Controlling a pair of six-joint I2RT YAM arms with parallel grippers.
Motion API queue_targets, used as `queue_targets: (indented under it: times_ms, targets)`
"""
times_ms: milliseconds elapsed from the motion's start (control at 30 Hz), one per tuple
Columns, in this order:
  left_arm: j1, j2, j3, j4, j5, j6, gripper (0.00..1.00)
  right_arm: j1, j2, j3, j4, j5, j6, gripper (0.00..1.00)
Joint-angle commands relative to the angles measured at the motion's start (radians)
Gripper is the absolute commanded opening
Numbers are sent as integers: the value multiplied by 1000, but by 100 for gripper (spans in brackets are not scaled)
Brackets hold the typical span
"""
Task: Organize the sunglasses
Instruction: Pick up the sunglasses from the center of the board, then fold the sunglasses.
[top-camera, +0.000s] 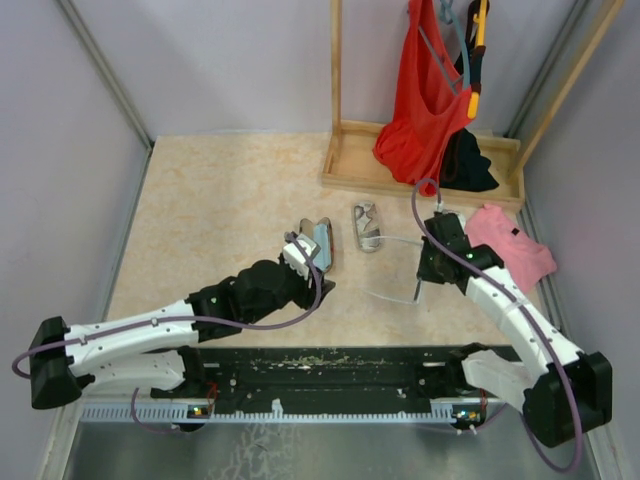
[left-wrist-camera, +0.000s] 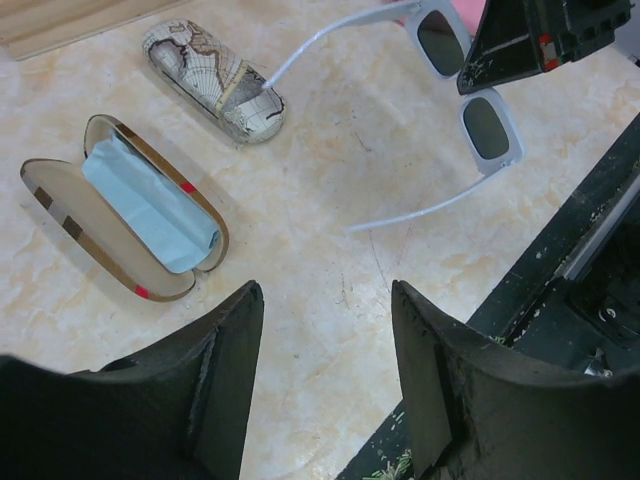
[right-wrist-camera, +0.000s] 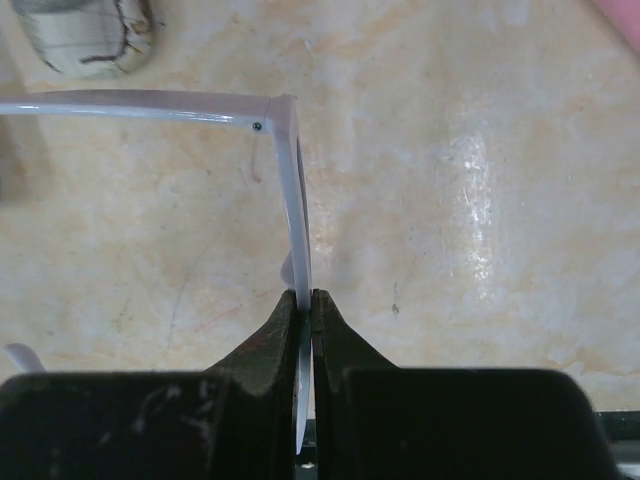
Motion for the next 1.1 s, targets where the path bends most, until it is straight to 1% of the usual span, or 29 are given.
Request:
queue_targets:
  times_ms: [0,67,133,233,333,433,567,633,833,1067]
  targets:
    - [5,-18,23,-27,-31,-5,60,7,-92,91,87,-17,50,0]
    - [5,-10,39,-52,-28,1,60,23,-95,113,109,6,102,0]
    - [5,-10,53,-62,7,19,60,23,-76,129,148,-22,137,0]
    - [5,-2,49,-28,51,37,59,30,-34,162,201,-57,178,0]
    - [5,37,53,-21,45,45,56,37,-13,189,236,-66,190,0]
    - [5,82,66,-14,19,50,48,38,-4,209,245,-115,181,0]
    - [6,156,117,-6,-81,60,43,41,3,235,202,-209,137,0]
    - [8,195,149,-2,-110,65,42,44,1,239,168,-229,110,0]
    - [20,305,249,26,-132,93,42,46,-42,221,129,-295,65,0]
    - [36,435,405,-25,-130,149,40,54,-87,197,133,-351,42,0]
